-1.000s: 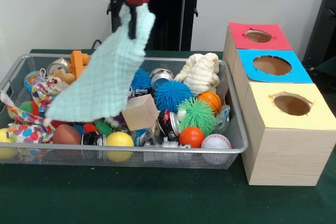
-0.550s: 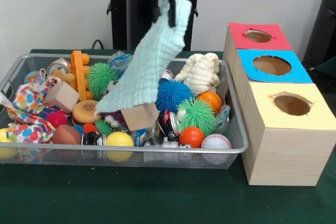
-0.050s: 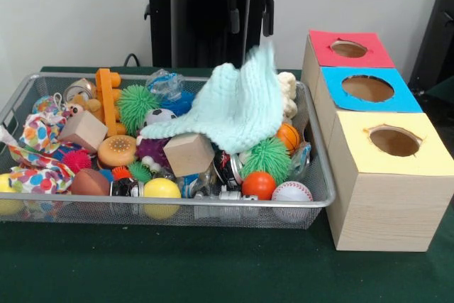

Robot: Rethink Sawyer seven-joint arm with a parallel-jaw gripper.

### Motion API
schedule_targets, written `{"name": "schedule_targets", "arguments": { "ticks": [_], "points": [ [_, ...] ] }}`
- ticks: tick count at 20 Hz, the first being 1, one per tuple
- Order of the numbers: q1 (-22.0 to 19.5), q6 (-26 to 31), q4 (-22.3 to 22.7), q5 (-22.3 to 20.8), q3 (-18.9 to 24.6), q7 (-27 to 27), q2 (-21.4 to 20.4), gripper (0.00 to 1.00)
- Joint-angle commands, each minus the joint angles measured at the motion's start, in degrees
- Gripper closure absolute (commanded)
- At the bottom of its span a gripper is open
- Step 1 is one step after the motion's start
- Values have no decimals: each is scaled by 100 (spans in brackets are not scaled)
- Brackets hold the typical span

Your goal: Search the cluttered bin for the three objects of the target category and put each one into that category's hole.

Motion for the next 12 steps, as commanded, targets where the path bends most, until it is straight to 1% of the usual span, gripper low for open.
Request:
{"name": "schedule_targets", "arguments": {
  "ticks": [1,2,5,6,8,11,12],
  "points": [
    [-122,-296,53,97,524,544,92,0],
    [-175,-297,-20,85,561,490,162,0],
    [-216,-389,-463,-220,328,278,420,0],
    [-159,-304,-684,-358,128,200,481,0],
    [-189,-144,-1110,-614,-81,-33,659,0],
    [-292,109,-1753,-980,-250,-338,954,0],
    [-371,219,-1937,-1092,-232,-440,1073,0]
  ]
}}
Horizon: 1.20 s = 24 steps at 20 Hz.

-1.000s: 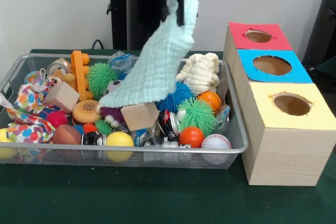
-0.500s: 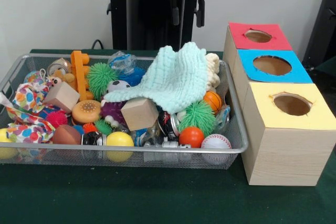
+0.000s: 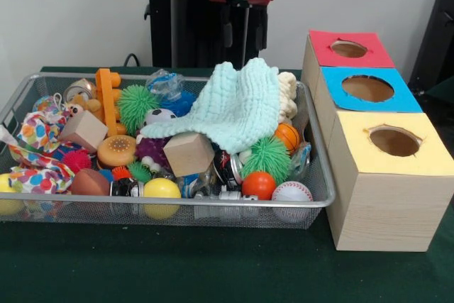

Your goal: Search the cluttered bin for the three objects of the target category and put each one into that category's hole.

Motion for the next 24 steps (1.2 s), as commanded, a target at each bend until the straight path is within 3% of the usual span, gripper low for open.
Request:
{"name": "schedule_targets", "arguments": {
  "ticks": [1,4,11,18,24],
  "points": [
    [-340,512,-1695,-745,-214,-522,854,0],
    [-386,1178,-2236,-1010,-319,-666,1240,0],
    [-522,1642,-2675,-1402,-321,-644,1465,0],
    [-821,1502,-2893,-1766,-223,-642,1729,0],
    [-1105,1918,-3272,-2022,-177,-949,1832,0]
  ]
}}
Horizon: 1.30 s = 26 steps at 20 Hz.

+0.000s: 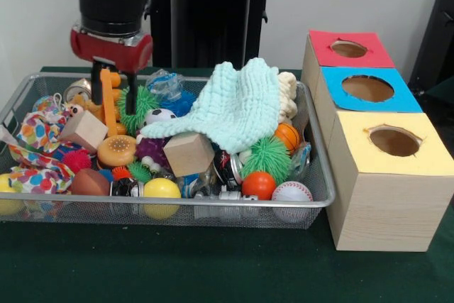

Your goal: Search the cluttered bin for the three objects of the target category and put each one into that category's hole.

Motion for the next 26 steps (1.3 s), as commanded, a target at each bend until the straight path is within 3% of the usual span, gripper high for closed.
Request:
{"name": "schedule_targets", "arguments": {
  "ticks": [1,8,16,20,23,25,26],
  "points": [
    [-333,848,-761,-517,75,-1011,391,0],
    [-695,833,-1014,-854,120,-1154,484,0],
    [-889,462,-1119,-1073,295,-869,1018,0],
    [-1057,205,-985,-889,450,-514,1380,0],
    [-1114,255,-868,-686,538,-355,1415,0],
    [-1133,386,-820,-621,560,-366,1435,0],
    [-1120,724,-836,-517,554,-413,1462,0]
  ]
}}
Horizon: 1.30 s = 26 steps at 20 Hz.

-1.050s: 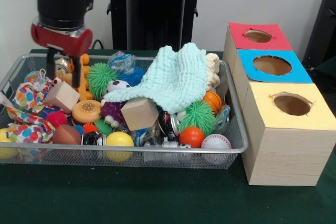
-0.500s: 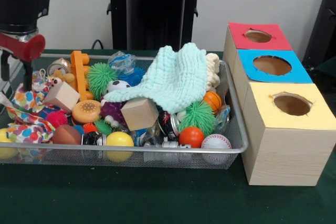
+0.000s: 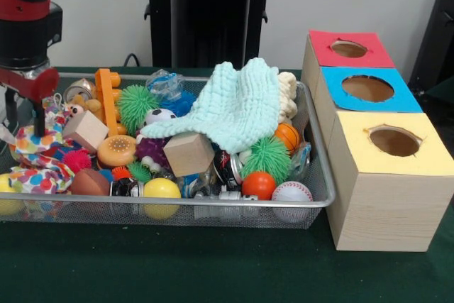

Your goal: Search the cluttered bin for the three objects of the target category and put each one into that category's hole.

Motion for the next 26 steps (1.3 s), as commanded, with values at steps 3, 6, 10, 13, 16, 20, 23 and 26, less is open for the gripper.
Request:
{"name": "schedule_targets", "arguments": {
  "ticks": [3,6,10,13,16,20,23,26],
  "points": [
    [-162,750,225,387,671,-409,508,0],
    [-181,866,328,532,707,-357,355,0],
    [-320,612,433,511,829,-482,360,0],
    [-451,598,479,602,1012,-540,450,0],
    [-697,346,596,508,1339,-718,471,100],
    [-746,325,652,433,1434,-771,416,100],
    [-727,380,651,438,1437,-645,394,100],
    [-780,471,775,609,1488,-434,287,100]
  ]
}}
